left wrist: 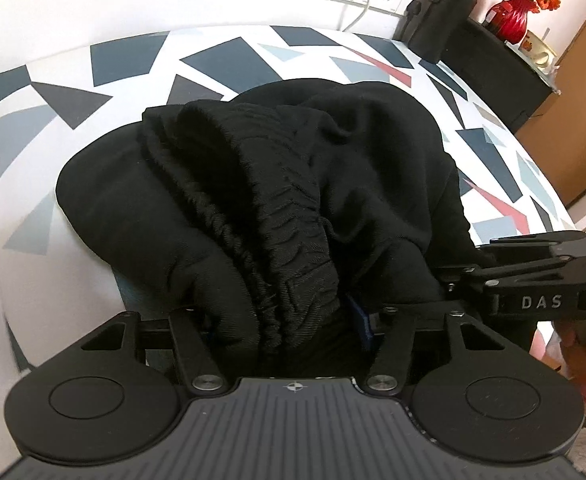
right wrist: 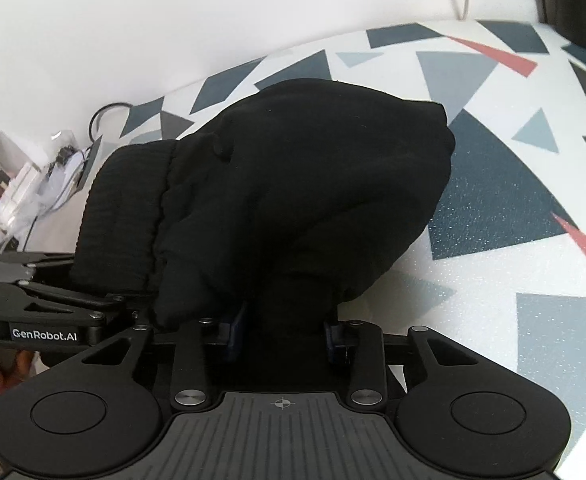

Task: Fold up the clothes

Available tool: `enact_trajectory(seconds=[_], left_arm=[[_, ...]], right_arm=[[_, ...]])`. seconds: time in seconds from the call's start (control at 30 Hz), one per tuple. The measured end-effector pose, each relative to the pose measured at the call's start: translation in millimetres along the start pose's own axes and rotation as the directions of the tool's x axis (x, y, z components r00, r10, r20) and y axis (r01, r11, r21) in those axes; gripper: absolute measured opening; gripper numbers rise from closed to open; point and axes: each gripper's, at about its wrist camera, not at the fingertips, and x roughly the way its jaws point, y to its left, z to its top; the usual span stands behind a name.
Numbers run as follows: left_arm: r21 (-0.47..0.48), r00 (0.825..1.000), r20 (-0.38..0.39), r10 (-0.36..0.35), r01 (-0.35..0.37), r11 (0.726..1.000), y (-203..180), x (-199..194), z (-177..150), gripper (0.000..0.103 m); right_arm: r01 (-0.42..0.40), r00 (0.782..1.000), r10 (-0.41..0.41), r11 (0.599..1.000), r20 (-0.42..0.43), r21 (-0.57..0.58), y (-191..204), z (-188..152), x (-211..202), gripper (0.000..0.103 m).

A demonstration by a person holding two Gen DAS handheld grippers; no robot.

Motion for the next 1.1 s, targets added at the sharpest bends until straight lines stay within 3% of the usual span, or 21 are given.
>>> enact_trajectory(seconds=[0.17,0.33,0.47,0.57,0.7,1.1], left_arm=[[0.004,0.999,0.02,0.024,-0.024,1.0,-3,0,-3,0.058],[0.003,0.997,0.075,0.015,-0.016,1.0,-3,-7,-12,0.052],[0.005,0.996,0.088,-0.003,0.003,1.0,-3,-14,-16,0.048],[0.014,0.996,0.087,-0.01,0.009,1.0,-4,-17,-19,0.047],[0.015,0.996,0.093,-0.014,0.012,1.0,-5,-22,-26,0.047],[0.039,0.989,0.145,-0.017,0.011,0.999,-12,-42,-41,0.045]], right_arm=[[0.031,0.999,-0.031,1.0,0.019,-0.003,4,-2,0,0.034],[0.052,0.998,-0.052,0.999,0.031,0.003,19,-4,-8,0.029],[0.014,0.998,-0.014,1.0,0.056,-0.01,34,-6,-20,0.028],[0.056,0.997,-0.053,0.995,0.048,-0.08,49,-9,-21,0.028],[0.036,0.999,-0.035,0.999,0.038,-0.034,48,-13,-24,0.028],[0.027,0.996,-0.021,0.998,0.083,-0.062,58,-26,-37,0.026]])
